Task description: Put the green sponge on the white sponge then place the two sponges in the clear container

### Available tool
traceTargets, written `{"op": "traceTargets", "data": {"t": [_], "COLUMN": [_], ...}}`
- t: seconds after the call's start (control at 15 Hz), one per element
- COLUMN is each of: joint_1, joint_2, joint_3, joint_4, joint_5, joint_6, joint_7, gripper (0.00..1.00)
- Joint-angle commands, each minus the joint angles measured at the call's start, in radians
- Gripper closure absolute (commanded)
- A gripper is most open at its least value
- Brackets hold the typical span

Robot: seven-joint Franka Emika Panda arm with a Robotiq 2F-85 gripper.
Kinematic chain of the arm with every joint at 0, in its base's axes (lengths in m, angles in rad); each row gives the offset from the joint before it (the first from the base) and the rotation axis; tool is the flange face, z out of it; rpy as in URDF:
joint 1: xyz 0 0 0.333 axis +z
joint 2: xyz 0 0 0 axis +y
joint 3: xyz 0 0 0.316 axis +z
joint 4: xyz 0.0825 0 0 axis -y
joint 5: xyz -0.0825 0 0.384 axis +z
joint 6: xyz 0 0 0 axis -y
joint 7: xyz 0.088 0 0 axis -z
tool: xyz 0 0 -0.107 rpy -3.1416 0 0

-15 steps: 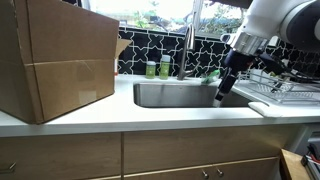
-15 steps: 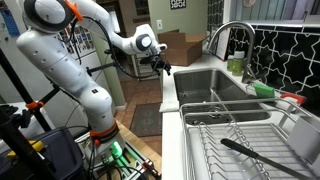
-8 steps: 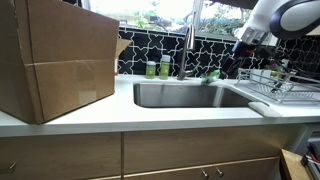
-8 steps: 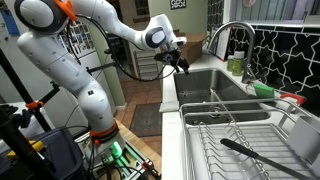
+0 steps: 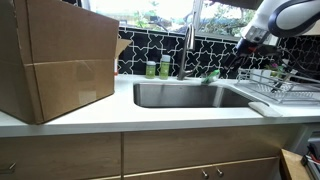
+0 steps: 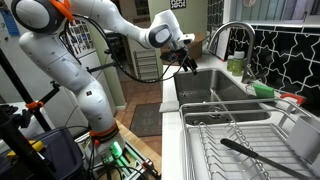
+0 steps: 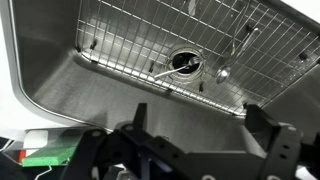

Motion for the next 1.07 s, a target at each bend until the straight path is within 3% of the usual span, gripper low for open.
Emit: {"op": "traceTargets", "data": {"t": [0.0,0.67,1.0], "joint_1": [-0.053,-0.100,-0.113], "joint_2": [0.054,0.355,0.505], "joint_3": [0.014,-0.118,-0.182], "joint_4": [0.037,0.370,0.476], "joint_5": [-0.058,0.142,0.197], "joint_6": [0.026,0.023,0.121], "joint_7": [0.080,0.335,0.493], "gripper": [0.00,0.00,0.00]}}
